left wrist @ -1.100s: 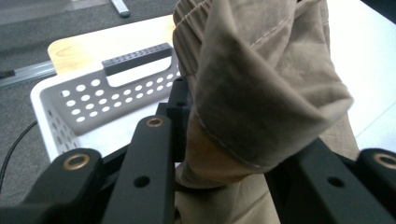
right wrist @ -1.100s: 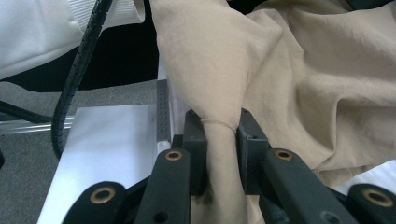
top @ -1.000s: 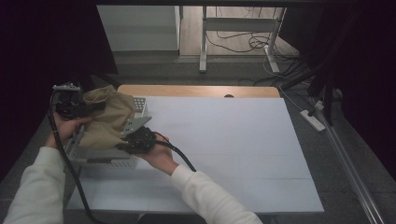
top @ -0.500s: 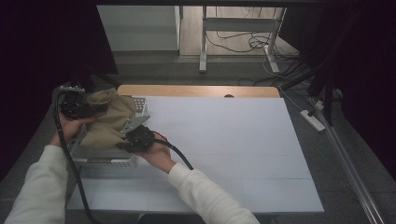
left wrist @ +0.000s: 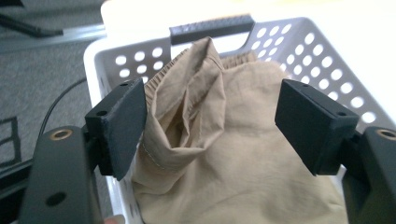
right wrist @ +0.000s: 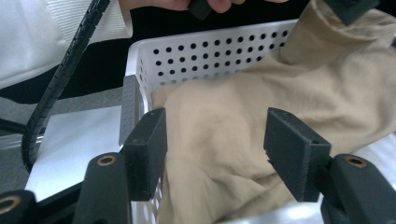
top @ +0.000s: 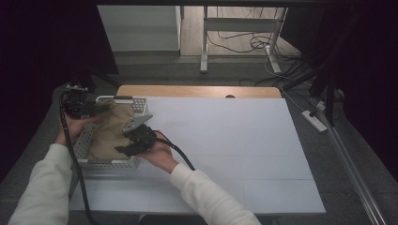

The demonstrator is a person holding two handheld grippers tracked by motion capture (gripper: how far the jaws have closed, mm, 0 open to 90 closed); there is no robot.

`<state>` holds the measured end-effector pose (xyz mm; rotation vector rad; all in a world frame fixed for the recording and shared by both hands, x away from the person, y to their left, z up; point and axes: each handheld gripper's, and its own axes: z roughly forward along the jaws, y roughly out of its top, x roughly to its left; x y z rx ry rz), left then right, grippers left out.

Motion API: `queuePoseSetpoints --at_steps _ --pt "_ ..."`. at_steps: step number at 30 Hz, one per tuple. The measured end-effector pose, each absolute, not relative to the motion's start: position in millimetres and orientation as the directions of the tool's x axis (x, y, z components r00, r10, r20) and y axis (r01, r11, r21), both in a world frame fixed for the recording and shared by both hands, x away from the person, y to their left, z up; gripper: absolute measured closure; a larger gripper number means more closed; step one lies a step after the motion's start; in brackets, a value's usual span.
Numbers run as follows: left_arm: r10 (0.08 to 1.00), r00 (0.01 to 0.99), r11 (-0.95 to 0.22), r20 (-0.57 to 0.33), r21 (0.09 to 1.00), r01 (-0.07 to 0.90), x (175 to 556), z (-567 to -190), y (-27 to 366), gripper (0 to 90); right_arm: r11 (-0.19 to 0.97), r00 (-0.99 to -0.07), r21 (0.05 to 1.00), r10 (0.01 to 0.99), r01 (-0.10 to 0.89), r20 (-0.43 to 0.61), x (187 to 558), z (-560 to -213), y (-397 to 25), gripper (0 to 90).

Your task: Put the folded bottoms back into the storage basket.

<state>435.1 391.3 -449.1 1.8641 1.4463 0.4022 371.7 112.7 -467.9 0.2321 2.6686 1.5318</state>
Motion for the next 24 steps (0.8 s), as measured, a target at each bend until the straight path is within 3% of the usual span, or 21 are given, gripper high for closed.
queuePoseSetpoints --at_steps 24 --pt "0.892 0.432 -0.159 -0.137 0.797 0.583 384.9 -417.7 364.5 29.4 0.464 -0.974 0.878 0.226 0.112 0.005 370.9 -455.6 29.4 38.0"
